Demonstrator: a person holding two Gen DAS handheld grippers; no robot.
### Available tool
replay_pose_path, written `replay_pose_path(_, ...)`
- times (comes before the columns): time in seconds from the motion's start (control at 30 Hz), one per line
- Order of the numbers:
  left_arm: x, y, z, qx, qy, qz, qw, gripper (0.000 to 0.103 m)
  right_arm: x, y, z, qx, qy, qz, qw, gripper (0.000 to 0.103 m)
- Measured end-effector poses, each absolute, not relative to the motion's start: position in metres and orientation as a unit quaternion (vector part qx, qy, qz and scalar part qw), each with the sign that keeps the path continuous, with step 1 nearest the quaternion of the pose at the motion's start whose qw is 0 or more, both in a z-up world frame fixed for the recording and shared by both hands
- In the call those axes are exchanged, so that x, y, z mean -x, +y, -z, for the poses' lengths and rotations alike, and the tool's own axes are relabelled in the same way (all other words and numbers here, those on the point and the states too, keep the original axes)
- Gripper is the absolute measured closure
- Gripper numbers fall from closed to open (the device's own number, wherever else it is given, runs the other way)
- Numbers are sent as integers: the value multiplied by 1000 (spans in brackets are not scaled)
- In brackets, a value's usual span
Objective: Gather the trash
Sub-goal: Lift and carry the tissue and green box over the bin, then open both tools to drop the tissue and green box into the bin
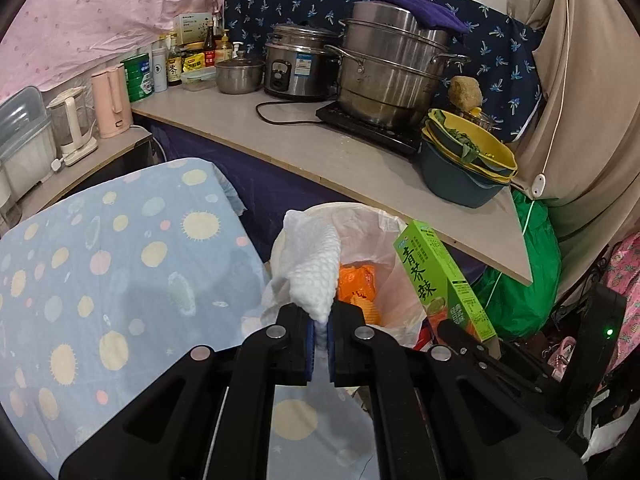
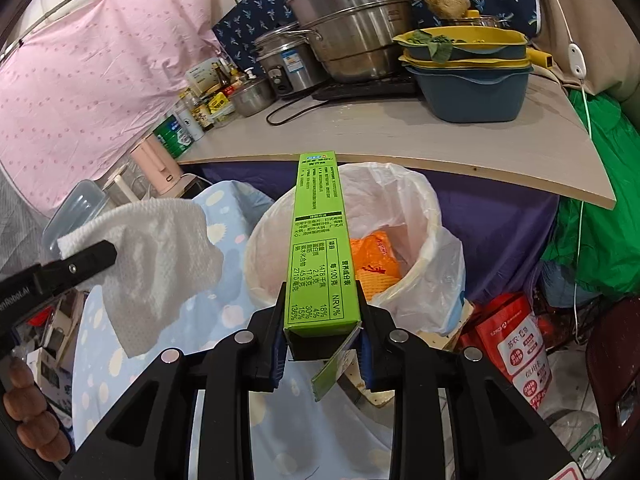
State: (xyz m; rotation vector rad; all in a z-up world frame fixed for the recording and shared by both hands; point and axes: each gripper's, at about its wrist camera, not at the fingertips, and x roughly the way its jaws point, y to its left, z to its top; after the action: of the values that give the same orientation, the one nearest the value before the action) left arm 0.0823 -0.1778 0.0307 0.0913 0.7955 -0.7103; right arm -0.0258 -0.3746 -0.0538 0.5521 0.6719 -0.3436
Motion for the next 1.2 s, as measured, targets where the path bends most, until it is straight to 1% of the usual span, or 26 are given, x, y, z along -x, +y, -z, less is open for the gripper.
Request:
replay_pose_path(0.5,-111,-240,-13,-39,412,359,837,99,-2,-407,73,-278,344,178,879,76)
replay_pose_path(0.7,-121,-255,-5,-36,418,362,833,98,-12,-417,75,-282,338,187,879,72)
replay_pose_path(0.77,-124,-258,-2,-36,419,361,832,96,-13,-420,75,-282,337,187,879,72)
replay_pose_path(0.8,-126,-258,-1,-34,424,361,830,85,-13,-420,75,-282,335,189,879,71)
replay_pose_path(0.83,-128,-257,-1,-27,429,361,828,63,-12,-420,74,-282,332,190,880,69)
replay_pose_path(0.9,-130,-251,-2,-10,425,348,836,40,-10,-420,70,-281,325,190,883,64)
replay_pose_path(0.97,-130,-244,-6,-3,414,338,845,38,-8,-419,66,-278,321,193,885,61)
replay_pose_path(1.2,-131,-238,-10,-7,412,321,853,38,-5,-416,59,-277,314,189,888,59)
